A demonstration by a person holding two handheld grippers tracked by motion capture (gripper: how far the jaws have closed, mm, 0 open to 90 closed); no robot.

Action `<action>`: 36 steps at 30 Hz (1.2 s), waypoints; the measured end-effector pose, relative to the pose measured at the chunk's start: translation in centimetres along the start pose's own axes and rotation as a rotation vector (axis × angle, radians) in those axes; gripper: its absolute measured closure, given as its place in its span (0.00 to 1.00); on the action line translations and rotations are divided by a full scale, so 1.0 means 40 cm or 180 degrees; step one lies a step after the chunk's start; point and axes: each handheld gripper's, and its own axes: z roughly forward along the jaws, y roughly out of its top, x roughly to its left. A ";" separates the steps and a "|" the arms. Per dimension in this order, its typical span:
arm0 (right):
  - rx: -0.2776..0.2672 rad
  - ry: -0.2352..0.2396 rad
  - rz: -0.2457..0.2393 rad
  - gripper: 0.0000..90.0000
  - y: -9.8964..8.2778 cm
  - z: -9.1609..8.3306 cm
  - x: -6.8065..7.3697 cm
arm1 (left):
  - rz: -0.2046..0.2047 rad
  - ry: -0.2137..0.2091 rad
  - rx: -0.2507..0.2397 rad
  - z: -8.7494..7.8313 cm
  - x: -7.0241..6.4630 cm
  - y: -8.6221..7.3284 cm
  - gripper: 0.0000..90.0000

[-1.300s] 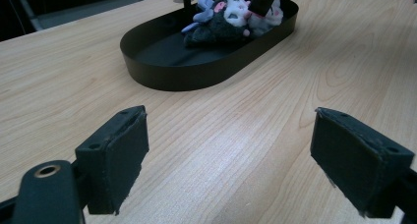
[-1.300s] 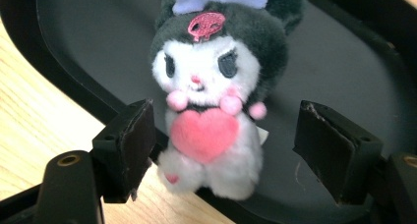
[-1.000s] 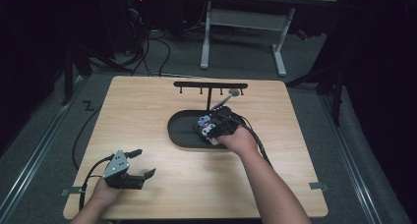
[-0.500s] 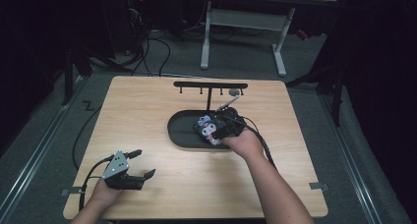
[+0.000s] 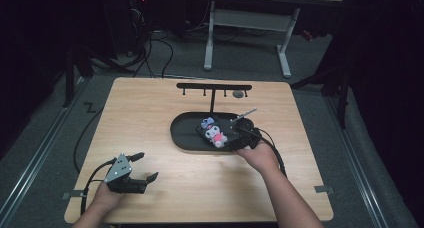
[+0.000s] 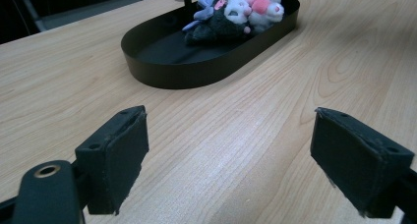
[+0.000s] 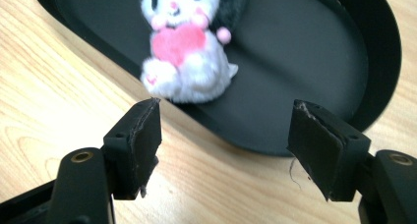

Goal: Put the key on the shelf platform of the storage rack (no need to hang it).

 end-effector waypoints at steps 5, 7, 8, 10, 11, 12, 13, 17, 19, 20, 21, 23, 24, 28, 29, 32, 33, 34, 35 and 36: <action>-0.0144 0.0003 0.0044 0.28 -0.052 -0.010 -0.008 | 0.0001 0.0005 0.0015 0.005 0.000 0.002 0.17; -0.0175 -0.0007 0.0021 0.27 -0.061 -0.011 -0.008 | 0.0003 0.0002 0.0033 0.007 0.001 0.003 0.17; -0.0243 -0.0017 0.0036 0.27 -0.086 -0.016 -0.009 | 0.0000 0.0012 0.0055 0.011 0.001 0.004 0.17; -0.0283 -0.0020 0.0096 0.26 -0.108 -0.016 -0.009 | 0.0012 0.0025 0.0092 0.014 0.000 0.005 0.17; -0.0283 -0.0020 0.0096 0.26 -0.108 -0.016 -0.009 | 0.0012 0.0025 0.0092 0.014 0.000 0.005 0.17; -0.0361 -0.0032 0.0093 0.25 -0.138 -0.015 -0.007 | 0.0011 0.0020 0.0085 0.012 0.000 0.004 0.17; -0.0361 -0.0032 0.0093 0.25 -0.138 -0.015 -0.007 | 0.0011 0.0020 0.0085 0.012 0.000 0.004 0.17; -0.0513 -0.0052 0.0104 0.24 -0.199 -0.014 0.001 | 0.0005 0.0026 0.0049 0.007 0.000 0.002 0.17; -0.0577 -0.0069 0.0131 0.20 -0.230 -0.010 0.004 | 0.0011 0.0029 0.0061 0.007 -0.001 0.002 0.17; -0.0644 -0.0075 0.0151 0.20 -0.261 -0.007 0.007 | 0.0024 0.0025 0.0062 0.007 -0.003 0.002 0.17; -0.0701 -0.0066 0.0161 0.20 -0.277 -0.006 0.011 | 0.0024 0.0025 0.0062 0.007 -0.003 0.002 0.17; -0.0805 -0.0051 0.0201 0.19 -0.306 -0.008 0.019 | 0.0042 0.0024 0.0052 0.005 -0.004 0.001 0.17; -0.0876 -0.0051 0.0201 0.18 -0.319 -0.009 0.025 | 0.0043 0.0023 0.0050 0.005 -0.004 0.001 0.17; -0.1048 -0.0126 0.0067 0.16 -0.367 -0.011 0.053 | 0.0038 0.0025 0.0065 0.010 -0.003 0.003 0.17; -0.1048 -0.0126 0.0067 0.16 -0.367 -0.011 0.053 | 0.0038 0.0025 0.0065 0.010 -0.003 0.003 0.17; -0.1062 -0.0240 -0.0115 0.16 -0.394 -0.019 0.074 | 0.0031 0.0045 0.0101 0.014 -0.002 0.005 0.17; -0.1099 -0.0222 -0.0100 0.16 -0.399 -0.020 0.074 | 0.0033 0.0043 0.0107 0.014 -0.002 0.005 0.17; -0.1099 -0.0222 -0.0100 0.16 -0.399 -0.020 0.074 | 0.0035 0.0039 0.0104 0.014 -0.002 0.005 0.17; -0.1094 -0.0215 -0.0055 0.16 -0.403 -0.020 0.067 | 0.0039 0.0033 0.0106 0.013 -0.003 0.005 0.17; -0.1086 -0.0214 -0.0008 0.16 -0.404 -0.018 0.061 | 0.0046 0.0035 0.0097 0.012 -0.004 0.004 0.17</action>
